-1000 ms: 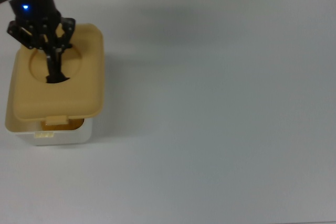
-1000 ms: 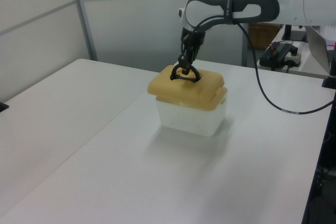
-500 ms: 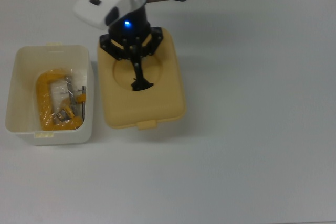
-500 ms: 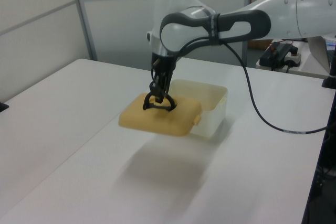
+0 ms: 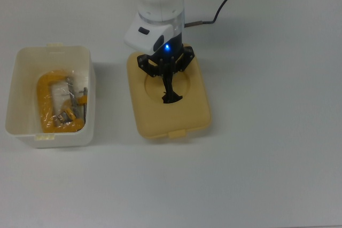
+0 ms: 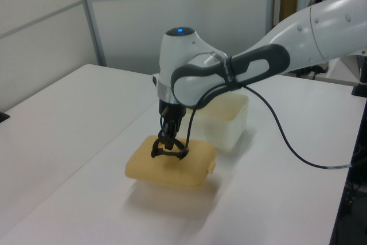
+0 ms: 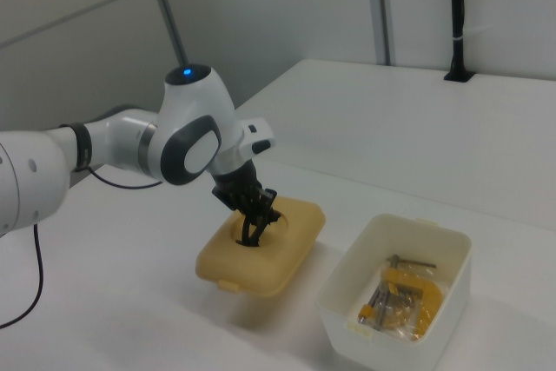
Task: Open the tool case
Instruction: 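Move the lid beside the case and lower it onto the table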
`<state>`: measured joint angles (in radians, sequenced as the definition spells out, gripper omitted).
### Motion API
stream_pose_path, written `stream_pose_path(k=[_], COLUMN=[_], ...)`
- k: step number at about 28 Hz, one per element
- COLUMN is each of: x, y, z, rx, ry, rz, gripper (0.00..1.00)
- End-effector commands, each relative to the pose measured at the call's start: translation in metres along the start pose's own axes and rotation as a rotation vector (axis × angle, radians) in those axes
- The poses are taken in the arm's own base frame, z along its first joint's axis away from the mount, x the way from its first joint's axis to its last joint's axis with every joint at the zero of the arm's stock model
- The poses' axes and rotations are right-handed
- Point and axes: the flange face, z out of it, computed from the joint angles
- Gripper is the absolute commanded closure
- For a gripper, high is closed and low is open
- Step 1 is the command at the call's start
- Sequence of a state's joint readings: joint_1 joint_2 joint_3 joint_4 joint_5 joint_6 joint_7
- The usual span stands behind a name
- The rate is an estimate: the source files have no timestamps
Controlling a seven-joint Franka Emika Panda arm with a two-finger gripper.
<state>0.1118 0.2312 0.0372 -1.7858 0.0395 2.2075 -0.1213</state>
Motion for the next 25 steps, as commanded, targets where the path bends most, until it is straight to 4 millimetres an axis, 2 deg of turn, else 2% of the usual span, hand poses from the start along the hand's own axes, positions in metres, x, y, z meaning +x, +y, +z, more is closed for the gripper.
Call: stream_pose_path(k=[1, 5, 10, 22, 24, 25], x=[-0.005, -0.004, -0.003, -0.003, -0.003, -0.003], y=[-0.011, -0.013, -0.013, -0.012, -0.012, -0.012], z=[0.018, 0.045, 0.067, 0.086, 0.088, 0.090], rx=[-0.039, -0.065, -0.086, -0.088, -0.089, -0.088], ry=[0.022, 0.018, 0.017, -0.008, -0.011, -0.013], rz=[0.018, 0.029, 0.046, 0.051, 0.050, 0.051], gripper=[1.00, 1.00, 1.00, 0.99, 0.88, 0.78])
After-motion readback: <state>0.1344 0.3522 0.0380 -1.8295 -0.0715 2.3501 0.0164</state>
